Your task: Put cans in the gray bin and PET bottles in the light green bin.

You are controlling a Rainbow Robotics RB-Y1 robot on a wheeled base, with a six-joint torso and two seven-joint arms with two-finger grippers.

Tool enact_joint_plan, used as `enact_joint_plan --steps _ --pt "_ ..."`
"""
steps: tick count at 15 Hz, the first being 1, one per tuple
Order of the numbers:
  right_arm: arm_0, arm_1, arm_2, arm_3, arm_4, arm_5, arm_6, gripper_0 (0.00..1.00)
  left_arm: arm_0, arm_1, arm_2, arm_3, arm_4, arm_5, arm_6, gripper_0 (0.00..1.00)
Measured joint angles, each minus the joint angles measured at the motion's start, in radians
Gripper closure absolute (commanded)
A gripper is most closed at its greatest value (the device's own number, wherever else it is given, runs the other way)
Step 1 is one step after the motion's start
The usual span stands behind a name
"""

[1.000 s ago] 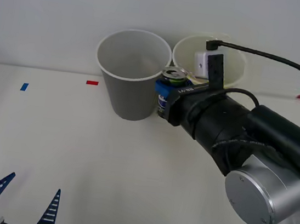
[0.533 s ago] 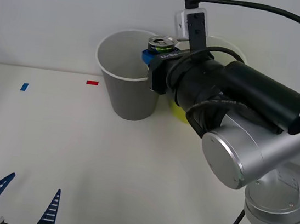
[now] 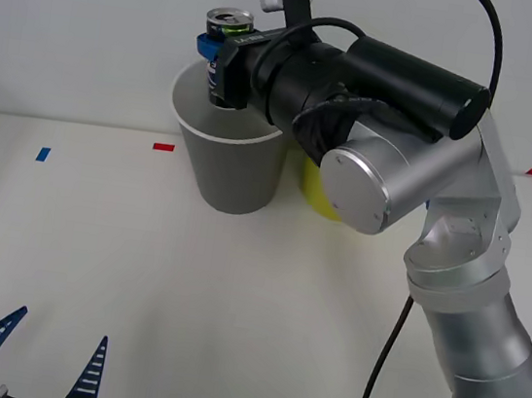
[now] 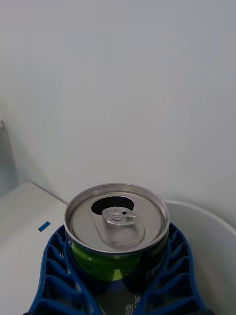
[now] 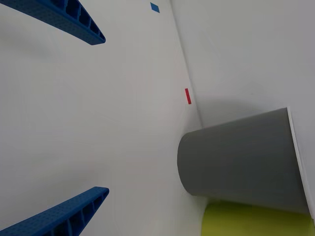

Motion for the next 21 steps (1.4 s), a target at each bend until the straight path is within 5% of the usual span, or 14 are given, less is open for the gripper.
enact_joint_plan --steps 9,21 --pt "-0.151 -0.014 -0.005 0.263 -0.031 -0.259 0.027 0.99 0.000 0.000 0.000 0.000 0.000 0.000 0.000 0.00" --pt "-0.160 -0.019 0.002 0.293 0.016 -0.271 0.052 1.00 0.000 0.000 0.000 0.000 0.000 0.000 0.000 0.00"
